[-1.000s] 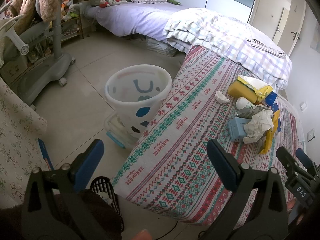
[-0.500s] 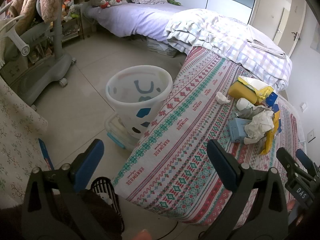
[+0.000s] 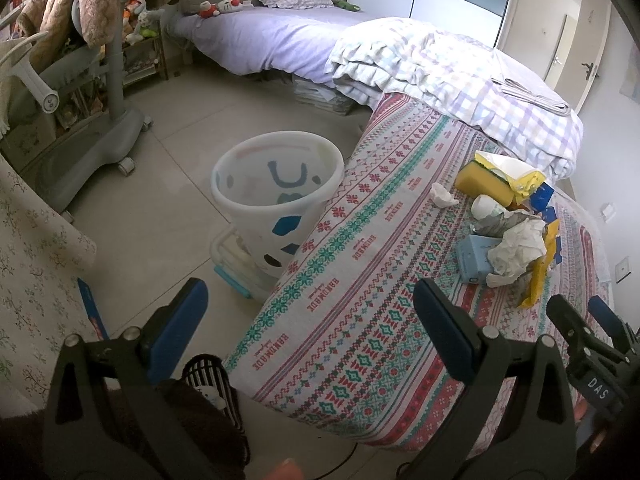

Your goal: Collect trash

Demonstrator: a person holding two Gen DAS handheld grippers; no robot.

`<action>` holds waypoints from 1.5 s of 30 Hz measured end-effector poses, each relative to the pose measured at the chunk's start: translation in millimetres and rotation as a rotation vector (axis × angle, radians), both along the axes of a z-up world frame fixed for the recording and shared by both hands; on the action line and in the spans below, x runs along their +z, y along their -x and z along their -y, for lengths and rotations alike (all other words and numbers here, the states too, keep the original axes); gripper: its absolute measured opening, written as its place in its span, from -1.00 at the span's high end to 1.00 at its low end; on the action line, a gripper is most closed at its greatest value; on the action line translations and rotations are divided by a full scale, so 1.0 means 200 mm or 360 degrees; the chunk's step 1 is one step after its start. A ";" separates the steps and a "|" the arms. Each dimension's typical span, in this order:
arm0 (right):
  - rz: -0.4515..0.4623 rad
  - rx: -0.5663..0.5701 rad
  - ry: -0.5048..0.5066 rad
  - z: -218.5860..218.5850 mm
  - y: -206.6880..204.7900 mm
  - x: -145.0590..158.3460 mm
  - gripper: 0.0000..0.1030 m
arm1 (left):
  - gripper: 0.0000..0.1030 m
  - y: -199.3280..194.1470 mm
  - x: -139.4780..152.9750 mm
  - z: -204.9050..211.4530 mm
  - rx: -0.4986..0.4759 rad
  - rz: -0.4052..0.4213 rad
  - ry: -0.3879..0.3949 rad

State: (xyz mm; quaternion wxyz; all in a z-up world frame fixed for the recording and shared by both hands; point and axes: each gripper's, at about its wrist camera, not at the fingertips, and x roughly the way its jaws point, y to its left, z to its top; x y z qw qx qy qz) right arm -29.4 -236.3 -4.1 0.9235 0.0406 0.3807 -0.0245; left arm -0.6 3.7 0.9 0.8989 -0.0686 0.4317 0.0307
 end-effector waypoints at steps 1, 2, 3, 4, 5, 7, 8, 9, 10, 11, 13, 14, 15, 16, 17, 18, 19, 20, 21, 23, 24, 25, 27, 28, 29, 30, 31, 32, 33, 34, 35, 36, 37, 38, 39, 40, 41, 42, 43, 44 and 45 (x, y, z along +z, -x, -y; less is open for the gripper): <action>-0.0001 0.0001 -0.0001 0.00 0.00 0.00 -1.00 | -0.98 0.00 0.00 0.00 -0.0001 0.0002 0.0000; -0.0002 0.0003 -0.0006 0.00 0.00 0.00 -1.00 | -0.98 0.00 0.00 0.00 -0.0002 0.0003 0.0000; -0.0004 0.0007 -0.0013 0.00 0.00 0.00 -1.00 | -0.98 0.00 0.00 0.00 -0.0001 0.0003 0.0000; -0.0006 0.0008 -0.0020 0.00 0.00 0.01 -1.00 | -0.98 0.00 0.00 0.00 0.0001 0.0003 0.0002; -0.0011 0.0007 -0.0026 0.00 0.00 0.01 -1.00 | -0.98 0.00 0.00 0.00 0.0004 0.0002 0.0000; -0.0029 0.0018 -0.0034 0.00 -0.01 0.03 -1.00 | -0.98 0.00 0.00 0.01 0.0007 -0.0013 0.0002; -0.0039 0.0023 -0.0037 0.01 -0.02 0.04 -1.00 | -0.98 0.00 0.00 0.01 0.0004 -0.0016 0.0004; -0.0043 0.0024 -0.0046 0.01 -0.03 0.05 -1.00 | -0.98 -0.01 0.01 0.02 -0.0015 -0.0028 0.0020; -0.0046 0.0024 -0.0052 0.02 -0.03 0.06 -1.00 | -0.98 -0.01 0.01 0.03 -0.0022 -0.0029 0.0023; -0.0054 0.0022 -0.0056 0.02 -0.04 0.07 -1.00 | -0.98 -0.02 0.03 0.03 -0.0031 -0.0028 0.0024; -0.0066 0.0015 -0.0068 0.04 -0.06 0.10 -1.00 | -0.98 -0.03 0.05 0.04 -0.0059 -0.0026 0.0014; -0.0074 0.0011 -0.0075 0.06 -0.07 0.11 -1.00 | -0.98 -0.04 0.06 0.05 -0.0069 -0.0026 0.0012; -0.0089 0.0004 -0.0082 0.07 -0.08 0.12 -1.00 | -0.98 -0.05 0.08 0.05 -0.0087 -0.0022 0.0010; -0.0102 0.0001 -0.0086 0.08 -0.09 0.12 -1.00 | -0.98 -0.05 0.09 0.06 -0.0099 -0.0019 0.0010; -0.0109 0.0006 -0.0096 0.10 -0.10 0.14 -1.00 | -0.98 -0.06 0.10 0.06 -0.0112 -0.0017 0.0008; -0.0117 0.0013 -0.0108 0.11 -0.11 0.15 -1.00 | -0.98 -0.08 0.12 0.08 -0.0138 -0.0015 0.0000; -0.0122 0.0020 -0.0119 0.12 -0.12 0.16 -1.00 | -0.98 -0.08 0.13 0.08 -0.0152 -0.0014 -0.0001; -0.0125 0.0027 -0.0127 0.14 -0.12 0.18 -1.00 | -0.98 -0.09 0.14 0.10 -0.0175 -0.0015 -0.0001; -0.0129 0.0036 -0.0123 0.15 -0.13 0.20 -1.00 | -0.98 -0.11 0.15 0.11 -0.0195 -0.0016 0.0001; -0.0137 0.0045 -0.0090 0.17 -0.15 0.22 -1.00 | -0.98 -0.13 0.17 0.13 -0.0233 -0.0018 0.0004; -0.0140 0.0054 -0.0070 0.18 -0.15 0.24 -1.00 | -0.98 -0.13 0.17 0.13 -0.0244 -0.0019 0.0002; -0.0144 0.0062 -0.0066 0.20 -0.16 0.25 -1.00 | -0.98 -0.15 0.19 0.15 -0.0270 -0.0021 0.0000; -0.0171 0.0084 -0.0076 0.23 -0.18 0.26 -1.00 | -0.98 -0.18 0.21 0.17 -0.0309 -0.0032 0.0003; -0.0181 0.0092 -0.0078 0.24 -0.19 0.27 -1.00 | -0.98 -0.19 0.21 0.18 -0.0323 -0.0037 -0.0001; -0.0189 0.0105 -0.0077 0.26 -0.20 0.28 -1.00 | -0.98 -0.20 0.22 0.20 -0.0337 -0.0041 -0.0006; -0.0200 0.0114 -0.0076 0.27 -0.21 0.28 -1.00 | -0.98 -0.22 0.23 0.21 -0.0355 -0.0041 -0.0019; -0.0214 0.0116 -0.0075 0.29 -0.23 0.29 -1.00 | -0.98 -0.24 0.24 0.23 -0.0371 -0.0040 -0.0048; -0.0228 0.0110 -0.0075 0.32 -0.25 0.29 -1.00 | -0.98 -0.25 0.24 0.24 -0.0370 -0.0041 -0.0065; -0.0240 0.0100 -0.0081 0.34 -0.27 0.28 -1.00 | -0.98 -0.27 0.24 0.25 -0.0370 -0.0044 -0.0092; -0.0256 0.0096 -0.0093 0.36 -0.29 0.28 -1.00 | -0.98 -0.31 0.24 0.27 -0.0379 -0.0061 -0.0111; -0.0277 0.0102 -0.0114 0.38 -0.31 0.27 -1.00 | -0.98 -0.33 0.23 0.28 -0.0402 -0.0081 -0.0104; -0.0302 0.0113 -0.0146 0.39 -0.33 0.25 -1.00 | -0.98 -0.35 0.22 0.29 -0.0421 -0.0096 -0.0097; -0.0325 0.0117 -0.0179 0.41 -0.35 0.23 -1.00 | -0.98 -0.39 0.20 0.32 -0.0453 -0.0135 -0.0093; -0.0343 0.0116 -0.0203 0.43 -0.37 0.22 -1.00 | -0.98 -0.42 0.19 0.34 -0.0468 -0.0158 -0.0098; -0.0355 0.0116 -0.0216 0.46 -0.39 0.20 -1.00 | -0.98 -0.43 0.17 0.35 -0.0483 -0.0173 -0.0098; -0.0360 0.0112 -0.0222 0.48 -0.40 0.18 -1.00 | -0.98 -0.47 0.14 0.37 -0.0500 -0.0200 -0.0093; -0.0363 0.0095 -0.0228 0.51 -0.42 0.15 -1.00 | -0.98 -0.48 0.12 0.38 -0.0504 -0.0212 -0.0082; -0.0368 0.0072 -0.0247 0.54 -0.44 0.12 -1.00 | -0.98 -0.52 0.08 0.38 -0.0501 -0.0234 -0.0050; -0.0381 0.0055 -0.0271 0.58 -0.46 0.09 -1.00 | -0.98 -0.54 0.04 0.37 -0.0492 -0.0245 -0.0028; -0.0415 0.0036 -0.0300 0.61 -0.48 0.05 -1.00 | -0.97 -0.55 0.00 0.37 -0.0483 -0.0258 -0.0007; -0.0480 0.0008 -0.0330 0.65 -0.52 0.00 -1.00 | -0.93 -0.57 -0.05 0.37 -0.0473 -0.0292 0.0020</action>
